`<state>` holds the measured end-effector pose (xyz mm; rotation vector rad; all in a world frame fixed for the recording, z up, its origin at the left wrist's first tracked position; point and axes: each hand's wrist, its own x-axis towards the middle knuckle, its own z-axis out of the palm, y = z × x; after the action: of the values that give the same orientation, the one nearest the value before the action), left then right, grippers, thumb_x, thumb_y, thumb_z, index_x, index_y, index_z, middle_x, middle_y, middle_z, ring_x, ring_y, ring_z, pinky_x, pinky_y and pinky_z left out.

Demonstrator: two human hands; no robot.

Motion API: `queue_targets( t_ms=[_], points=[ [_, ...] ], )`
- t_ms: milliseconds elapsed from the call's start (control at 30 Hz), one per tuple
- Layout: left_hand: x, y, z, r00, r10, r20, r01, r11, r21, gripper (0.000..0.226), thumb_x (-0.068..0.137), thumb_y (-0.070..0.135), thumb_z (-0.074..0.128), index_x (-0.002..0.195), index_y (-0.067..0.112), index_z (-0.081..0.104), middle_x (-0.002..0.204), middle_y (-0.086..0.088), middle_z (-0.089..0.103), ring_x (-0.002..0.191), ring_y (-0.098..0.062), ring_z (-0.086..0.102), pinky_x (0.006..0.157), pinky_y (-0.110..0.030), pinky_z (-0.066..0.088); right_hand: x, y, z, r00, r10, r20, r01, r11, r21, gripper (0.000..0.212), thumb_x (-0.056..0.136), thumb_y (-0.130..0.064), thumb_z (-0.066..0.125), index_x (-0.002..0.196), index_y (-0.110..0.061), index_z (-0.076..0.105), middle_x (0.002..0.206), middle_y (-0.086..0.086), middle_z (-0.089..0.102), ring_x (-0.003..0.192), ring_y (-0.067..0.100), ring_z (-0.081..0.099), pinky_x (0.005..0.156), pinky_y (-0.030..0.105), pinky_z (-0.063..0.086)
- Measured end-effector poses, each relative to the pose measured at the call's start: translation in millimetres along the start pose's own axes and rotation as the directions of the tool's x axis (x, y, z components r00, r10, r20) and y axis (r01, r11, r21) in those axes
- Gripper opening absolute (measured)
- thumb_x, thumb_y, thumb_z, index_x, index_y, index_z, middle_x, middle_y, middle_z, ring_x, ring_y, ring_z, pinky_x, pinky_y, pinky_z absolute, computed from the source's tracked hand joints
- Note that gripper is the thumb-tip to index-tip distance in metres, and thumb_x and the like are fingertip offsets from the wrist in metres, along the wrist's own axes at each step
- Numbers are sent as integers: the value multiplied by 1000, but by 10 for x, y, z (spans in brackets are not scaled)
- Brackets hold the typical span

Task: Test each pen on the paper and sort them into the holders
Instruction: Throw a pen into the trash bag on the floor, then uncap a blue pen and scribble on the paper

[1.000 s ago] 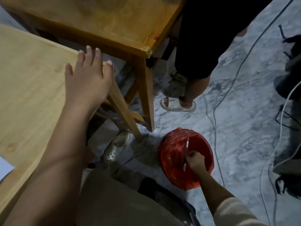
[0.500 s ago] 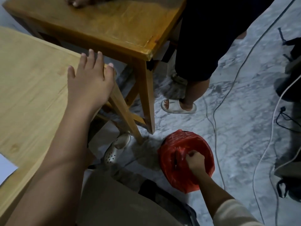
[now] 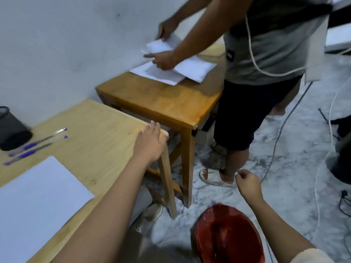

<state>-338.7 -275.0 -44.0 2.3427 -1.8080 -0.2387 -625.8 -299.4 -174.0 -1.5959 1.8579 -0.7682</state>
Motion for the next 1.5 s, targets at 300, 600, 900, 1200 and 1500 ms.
queue_targets(
  t_ms=[300,600,900,1200,1500],
  points=[
    [-567,-324,-540,1000,-11,-14,10,996,-93,59,101,43,23,150,12,15,160,-5,9,147,-20,8,119,-38,10,-103,-1548,-512,932,-362,-12,362,932,17,39,96,-24,44,130,-6,53,100,14,68,81,25,63,66,26,45],
    [-1401,-1541,-1124,952,-252,-173,220,958,-182,58,100,41,29,147,7,22,159,-7,13,147,-19,9,116,-34,12,-895,-3026,275,694,-691,202,685,720,111,38,93,-20,47,129,-8,53,136,8,53,128,22,46,107,28,31],
    [-2526,-3016,-1164,748,-634,-196,578,768,-276,59,101,39,29,148,7,16,159,-9,10,147,-23,6,118,-35,10,-1835,-3973,1690,375,-802,464,792,538,290,32,87,-11,50,116,-11,64,116,12,66,109,25,58,91,29,41],
    [-3123,-3632,-843,585,-792,-172,760,610,-224,70,97,53,18,150,9,7,160,-7,-1,147,-20,-2,119,-33,2,-2607,-4522,2756,107,-810,576,863,364,350,22,87,-16,46,94,-6,64,98,10,64,88,28,59,76,39,51],
    [-3089,-3722,-696,559,-793,-242,778,602,-178,64,98,50,16,150,15,5,160,-2,-3,147,-15,-5,119,-32,-1,-2785,-4762,3239,23,-856,516,952,177,251,30,87,-14,48,112,-6,62,109,12,58,101,27,50,85,33,44]
  ],
)
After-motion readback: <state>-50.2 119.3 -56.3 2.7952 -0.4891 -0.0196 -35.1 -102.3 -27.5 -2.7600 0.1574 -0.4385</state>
